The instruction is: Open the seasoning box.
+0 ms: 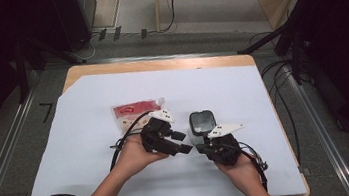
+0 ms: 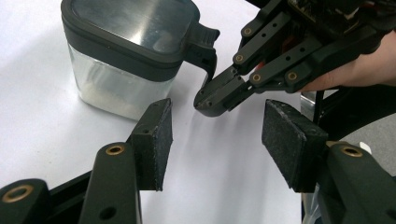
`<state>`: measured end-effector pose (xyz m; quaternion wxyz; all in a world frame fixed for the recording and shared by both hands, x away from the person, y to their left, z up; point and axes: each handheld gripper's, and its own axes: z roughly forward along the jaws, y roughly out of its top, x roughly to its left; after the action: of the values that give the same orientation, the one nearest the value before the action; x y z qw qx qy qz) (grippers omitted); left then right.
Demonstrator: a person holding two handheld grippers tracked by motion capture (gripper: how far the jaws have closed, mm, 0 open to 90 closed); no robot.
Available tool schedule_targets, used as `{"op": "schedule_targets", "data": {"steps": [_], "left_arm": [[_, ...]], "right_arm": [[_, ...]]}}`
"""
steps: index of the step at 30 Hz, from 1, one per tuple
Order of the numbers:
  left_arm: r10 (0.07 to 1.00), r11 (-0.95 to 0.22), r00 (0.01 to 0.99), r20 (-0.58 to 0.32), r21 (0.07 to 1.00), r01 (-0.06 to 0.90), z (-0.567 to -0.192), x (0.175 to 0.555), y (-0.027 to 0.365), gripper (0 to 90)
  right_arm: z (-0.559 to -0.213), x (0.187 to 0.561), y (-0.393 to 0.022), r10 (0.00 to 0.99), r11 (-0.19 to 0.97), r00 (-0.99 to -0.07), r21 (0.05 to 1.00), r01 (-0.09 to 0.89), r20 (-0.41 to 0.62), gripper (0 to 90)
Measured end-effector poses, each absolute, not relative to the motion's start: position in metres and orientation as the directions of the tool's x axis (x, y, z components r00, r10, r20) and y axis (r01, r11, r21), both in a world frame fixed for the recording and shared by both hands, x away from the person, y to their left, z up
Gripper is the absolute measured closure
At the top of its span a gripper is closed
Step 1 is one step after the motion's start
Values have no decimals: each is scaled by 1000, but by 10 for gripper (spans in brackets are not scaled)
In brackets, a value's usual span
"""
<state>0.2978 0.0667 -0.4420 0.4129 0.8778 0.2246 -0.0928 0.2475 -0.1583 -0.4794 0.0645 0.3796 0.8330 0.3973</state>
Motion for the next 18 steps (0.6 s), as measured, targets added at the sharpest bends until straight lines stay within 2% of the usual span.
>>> {"op": "schedule_targets", "data": {"steps": [18], "left_arm": [[338, -549, 881, -331, 691, 470, -443, 301, 69, 419]], "right_arm": [[-478, 252, -189, 719, 358, -659, 696, 622, 219, 900]]}}
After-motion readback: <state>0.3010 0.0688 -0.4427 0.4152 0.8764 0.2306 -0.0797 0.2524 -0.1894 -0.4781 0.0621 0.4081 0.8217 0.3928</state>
